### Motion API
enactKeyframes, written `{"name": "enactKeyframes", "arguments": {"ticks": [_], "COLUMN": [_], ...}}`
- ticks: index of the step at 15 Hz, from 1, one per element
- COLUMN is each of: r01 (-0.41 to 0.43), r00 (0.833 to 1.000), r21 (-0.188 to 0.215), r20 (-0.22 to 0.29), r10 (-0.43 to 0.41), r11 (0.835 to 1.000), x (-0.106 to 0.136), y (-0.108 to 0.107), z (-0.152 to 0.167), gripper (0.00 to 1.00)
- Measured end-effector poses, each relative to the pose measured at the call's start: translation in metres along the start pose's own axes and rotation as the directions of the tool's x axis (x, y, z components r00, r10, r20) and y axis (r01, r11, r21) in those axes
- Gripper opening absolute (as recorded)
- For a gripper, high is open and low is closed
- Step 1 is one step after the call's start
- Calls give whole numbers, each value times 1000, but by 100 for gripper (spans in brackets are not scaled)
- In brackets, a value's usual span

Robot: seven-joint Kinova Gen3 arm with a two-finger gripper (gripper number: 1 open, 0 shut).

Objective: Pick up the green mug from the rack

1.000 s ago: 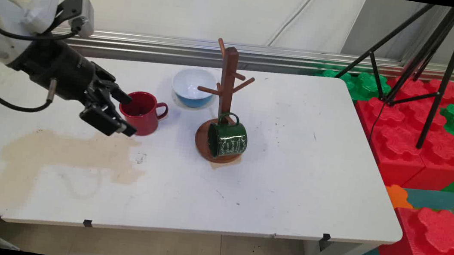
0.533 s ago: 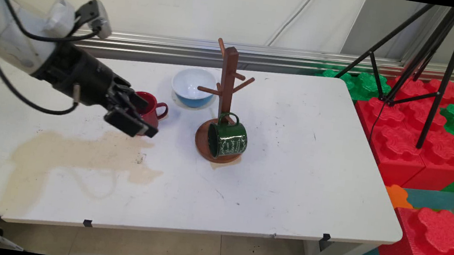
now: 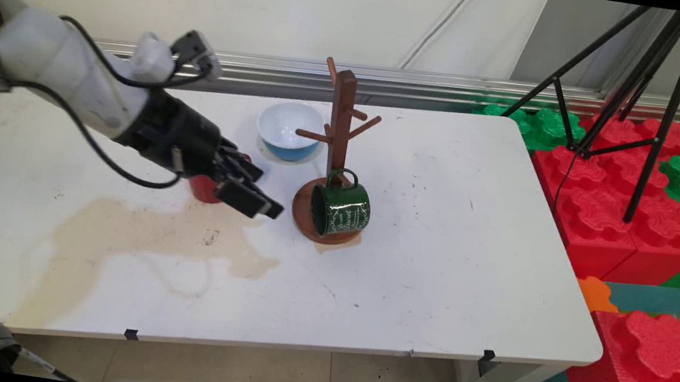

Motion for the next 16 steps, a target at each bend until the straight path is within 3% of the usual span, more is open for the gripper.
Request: {"name": "enactKeyframes", "arguments": {"ticks": [7,16], "r01": [44,77], "r00": [999,993], "r21": [-22,-8], "r20": [-29,-89], "r10": [-44,-77], "r11": [999,997], "x": [0,-4], "y": [6,14], "z": [45,97], "gripper": [100,100]}}
